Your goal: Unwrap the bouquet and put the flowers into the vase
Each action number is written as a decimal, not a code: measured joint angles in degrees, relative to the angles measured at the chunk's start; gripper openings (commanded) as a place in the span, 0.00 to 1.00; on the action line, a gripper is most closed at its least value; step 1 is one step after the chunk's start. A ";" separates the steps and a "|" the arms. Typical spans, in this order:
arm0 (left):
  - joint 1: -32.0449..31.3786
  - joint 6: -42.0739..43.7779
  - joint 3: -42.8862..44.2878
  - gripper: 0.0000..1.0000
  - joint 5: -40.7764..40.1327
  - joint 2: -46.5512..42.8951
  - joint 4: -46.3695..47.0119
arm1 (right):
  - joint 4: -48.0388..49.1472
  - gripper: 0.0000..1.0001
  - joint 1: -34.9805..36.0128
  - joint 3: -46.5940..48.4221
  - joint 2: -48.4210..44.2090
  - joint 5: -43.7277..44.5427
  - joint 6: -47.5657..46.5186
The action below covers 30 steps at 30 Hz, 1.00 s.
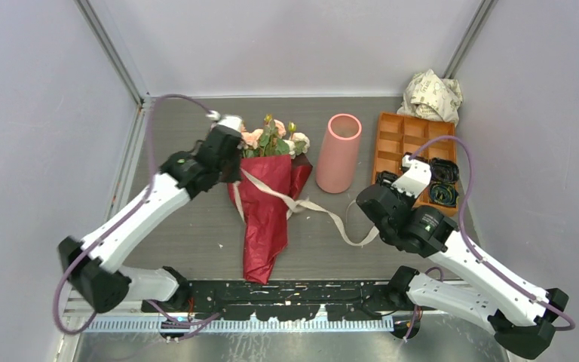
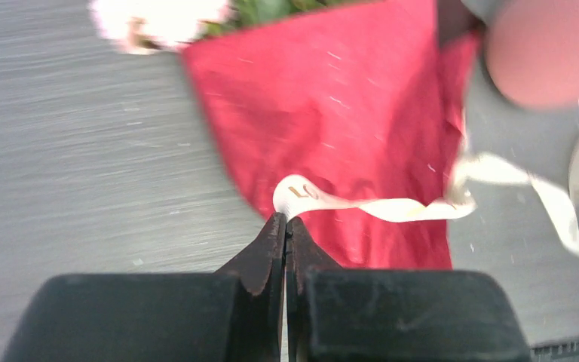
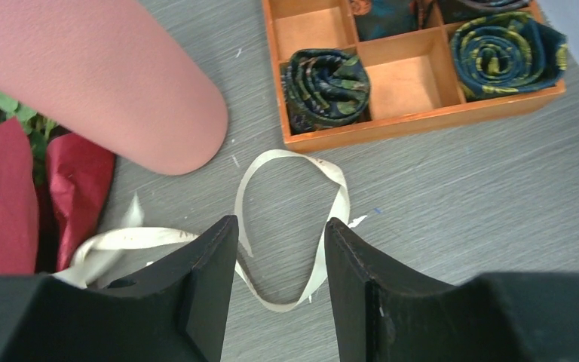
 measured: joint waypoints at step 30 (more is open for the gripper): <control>16.24 -23.02 -15.41 0.34 -25.16 -37.00 -13.14 | 22.25 0.54 14.53 9.66 31.80 -24.50 -13.84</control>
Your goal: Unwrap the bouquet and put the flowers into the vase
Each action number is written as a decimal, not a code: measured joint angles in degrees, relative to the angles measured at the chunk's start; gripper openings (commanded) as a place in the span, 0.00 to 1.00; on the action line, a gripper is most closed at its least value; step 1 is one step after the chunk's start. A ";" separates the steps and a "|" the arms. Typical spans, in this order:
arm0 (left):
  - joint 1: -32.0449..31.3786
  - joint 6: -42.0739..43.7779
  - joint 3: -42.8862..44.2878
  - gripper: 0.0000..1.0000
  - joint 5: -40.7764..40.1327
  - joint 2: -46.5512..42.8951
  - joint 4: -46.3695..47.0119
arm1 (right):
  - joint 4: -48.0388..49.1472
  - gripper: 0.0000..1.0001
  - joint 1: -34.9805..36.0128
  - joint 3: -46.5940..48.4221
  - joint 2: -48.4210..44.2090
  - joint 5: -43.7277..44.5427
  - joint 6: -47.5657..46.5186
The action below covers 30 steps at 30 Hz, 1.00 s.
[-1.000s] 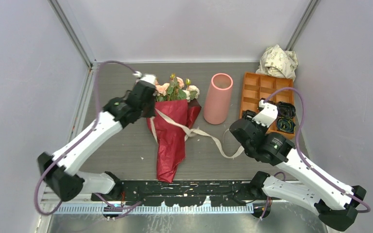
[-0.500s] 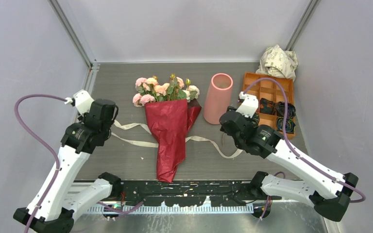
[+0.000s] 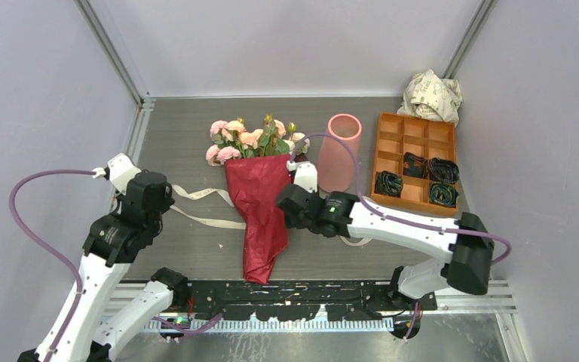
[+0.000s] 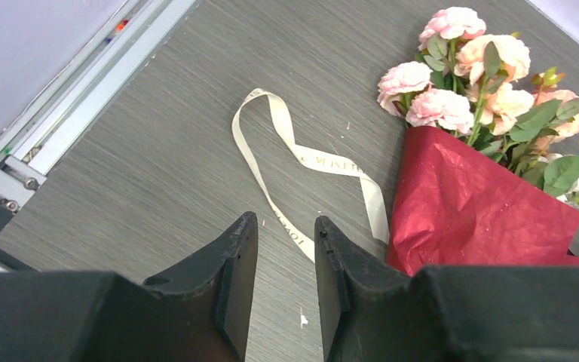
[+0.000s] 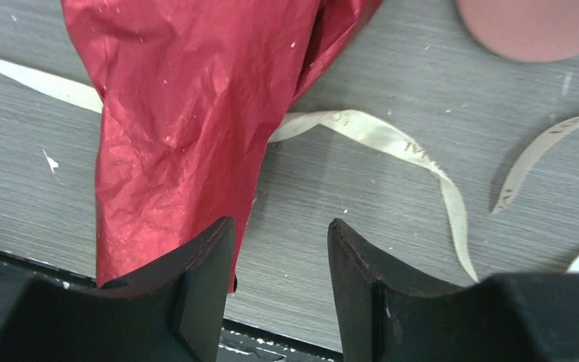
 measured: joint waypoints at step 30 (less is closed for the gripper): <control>0.00 5.33 10.51 0.33 4.61 -7.17 -4.33 | 10.67 0.01 4.81 17.59 23.02 -17.79 -6.82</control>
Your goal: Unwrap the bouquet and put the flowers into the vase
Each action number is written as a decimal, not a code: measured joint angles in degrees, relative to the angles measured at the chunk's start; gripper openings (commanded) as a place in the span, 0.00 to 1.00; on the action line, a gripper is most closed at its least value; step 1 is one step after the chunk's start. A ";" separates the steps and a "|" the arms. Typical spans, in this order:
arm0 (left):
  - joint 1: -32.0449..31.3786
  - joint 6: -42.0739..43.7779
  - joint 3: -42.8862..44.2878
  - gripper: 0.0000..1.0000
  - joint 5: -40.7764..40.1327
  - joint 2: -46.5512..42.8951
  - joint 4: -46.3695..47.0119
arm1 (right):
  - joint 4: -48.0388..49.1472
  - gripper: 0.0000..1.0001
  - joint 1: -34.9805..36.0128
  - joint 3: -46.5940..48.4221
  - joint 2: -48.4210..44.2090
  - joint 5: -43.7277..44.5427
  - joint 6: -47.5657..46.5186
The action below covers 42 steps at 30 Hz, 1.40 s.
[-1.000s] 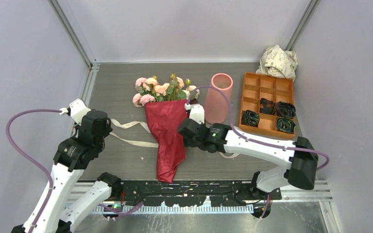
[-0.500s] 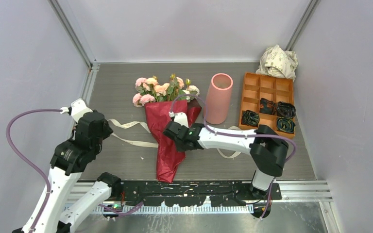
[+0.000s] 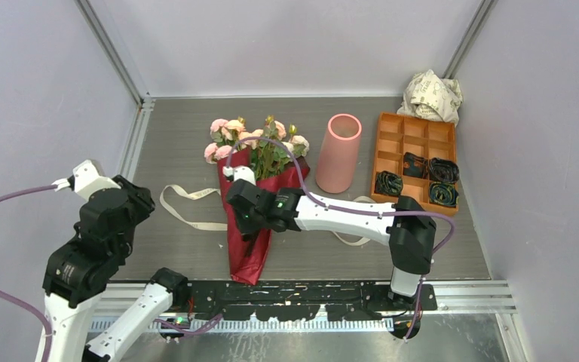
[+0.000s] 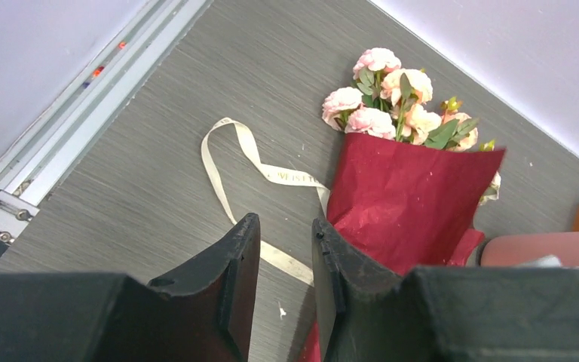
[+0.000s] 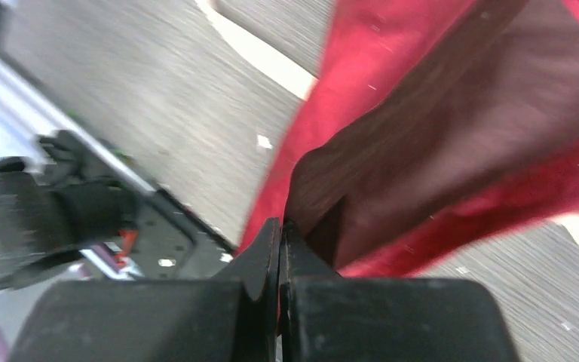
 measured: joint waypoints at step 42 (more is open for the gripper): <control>0.00 1.60 -7.21 0.33 7.21 4.17 1.53 | 4.76 0.67 0.44 0.74 -9.79 -7.02 -2.56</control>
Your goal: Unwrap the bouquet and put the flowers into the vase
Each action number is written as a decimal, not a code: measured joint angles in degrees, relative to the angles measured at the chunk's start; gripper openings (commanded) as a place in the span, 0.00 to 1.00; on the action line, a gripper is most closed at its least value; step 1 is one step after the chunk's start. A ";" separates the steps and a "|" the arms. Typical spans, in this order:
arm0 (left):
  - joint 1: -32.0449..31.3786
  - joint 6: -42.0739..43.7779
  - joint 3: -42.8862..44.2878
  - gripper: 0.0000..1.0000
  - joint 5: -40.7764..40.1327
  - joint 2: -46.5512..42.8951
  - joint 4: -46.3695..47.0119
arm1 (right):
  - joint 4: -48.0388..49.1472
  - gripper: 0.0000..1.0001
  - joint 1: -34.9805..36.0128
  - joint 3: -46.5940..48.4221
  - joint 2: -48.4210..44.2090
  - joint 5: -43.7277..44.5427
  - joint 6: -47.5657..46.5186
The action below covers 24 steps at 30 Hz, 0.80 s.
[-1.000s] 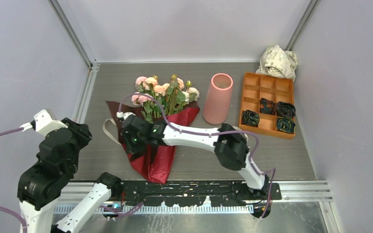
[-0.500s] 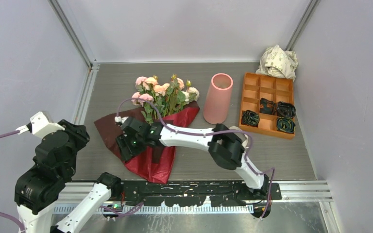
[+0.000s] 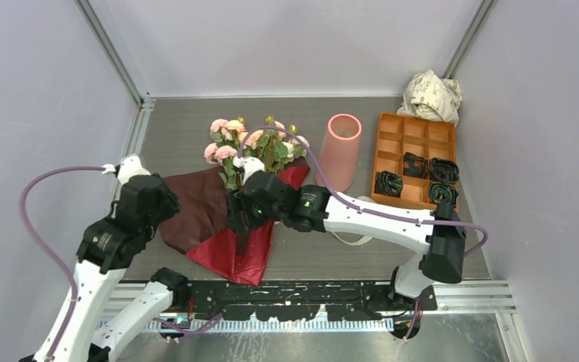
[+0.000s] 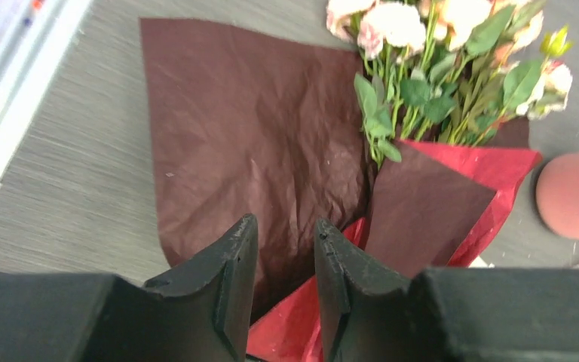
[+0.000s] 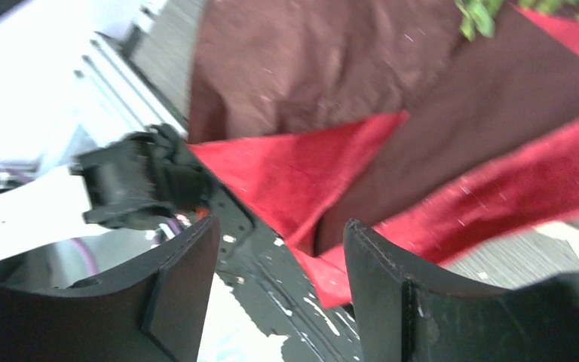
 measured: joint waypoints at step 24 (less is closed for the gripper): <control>0.00 -2.89 -14.58 0.29 9.44 1.75 8.07 | -1.40 0.01 -6.99 -2.67 17.57 0.55 4.07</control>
